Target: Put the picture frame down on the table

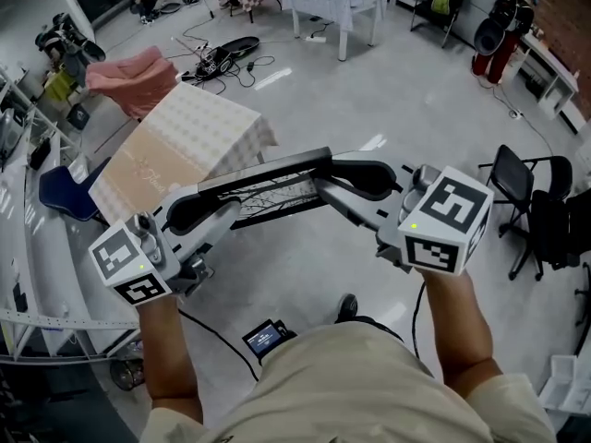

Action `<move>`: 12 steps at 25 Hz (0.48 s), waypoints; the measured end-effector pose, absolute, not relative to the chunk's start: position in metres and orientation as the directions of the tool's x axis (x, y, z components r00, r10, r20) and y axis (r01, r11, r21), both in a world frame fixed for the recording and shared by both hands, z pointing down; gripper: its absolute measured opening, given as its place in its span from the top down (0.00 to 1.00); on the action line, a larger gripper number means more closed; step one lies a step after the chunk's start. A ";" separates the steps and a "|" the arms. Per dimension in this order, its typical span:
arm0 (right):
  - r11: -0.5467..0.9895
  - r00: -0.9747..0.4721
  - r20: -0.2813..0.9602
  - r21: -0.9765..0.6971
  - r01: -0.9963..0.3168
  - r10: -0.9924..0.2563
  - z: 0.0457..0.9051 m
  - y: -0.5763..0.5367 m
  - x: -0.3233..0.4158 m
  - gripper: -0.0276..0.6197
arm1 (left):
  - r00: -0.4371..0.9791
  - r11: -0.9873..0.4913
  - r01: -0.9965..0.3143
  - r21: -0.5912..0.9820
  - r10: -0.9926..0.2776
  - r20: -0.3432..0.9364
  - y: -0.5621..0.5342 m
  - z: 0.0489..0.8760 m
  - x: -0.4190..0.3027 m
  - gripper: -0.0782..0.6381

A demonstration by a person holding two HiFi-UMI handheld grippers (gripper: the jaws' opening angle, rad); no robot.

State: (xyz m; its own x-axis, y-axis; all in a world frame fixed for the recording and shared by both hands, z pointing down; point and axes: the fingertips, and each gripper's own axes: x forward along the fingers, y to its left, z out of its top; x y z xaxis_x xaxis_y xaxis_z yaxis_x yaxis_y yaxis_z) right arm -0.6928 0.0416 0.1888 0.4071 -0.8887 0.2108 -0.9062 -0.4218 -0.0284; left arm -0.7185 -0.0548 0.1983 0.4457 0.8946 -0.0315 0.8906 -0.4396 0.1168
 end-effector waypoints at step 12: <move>-0.388 0.377 0.185 -0.029 -0.921 -0.908 0.174 0.136 -0.610 0.85 | 0.469 -0.465 0.878 0.110 0.883 -0.004 0.041 0.185 -0.639 0.79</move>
State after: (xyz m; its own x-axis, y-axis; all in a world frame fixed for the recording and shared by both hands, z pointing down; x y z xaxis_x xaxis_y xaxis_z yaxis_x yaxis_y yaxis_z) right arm -0.6100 0.1359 0.1744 0.3768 -0.9077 0.1847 -0.9212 -0.3882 -0.0286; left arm -0.6386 0.0411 0.1852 0.4685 0.8834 -0.0037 0.8783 -0.4653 0.1102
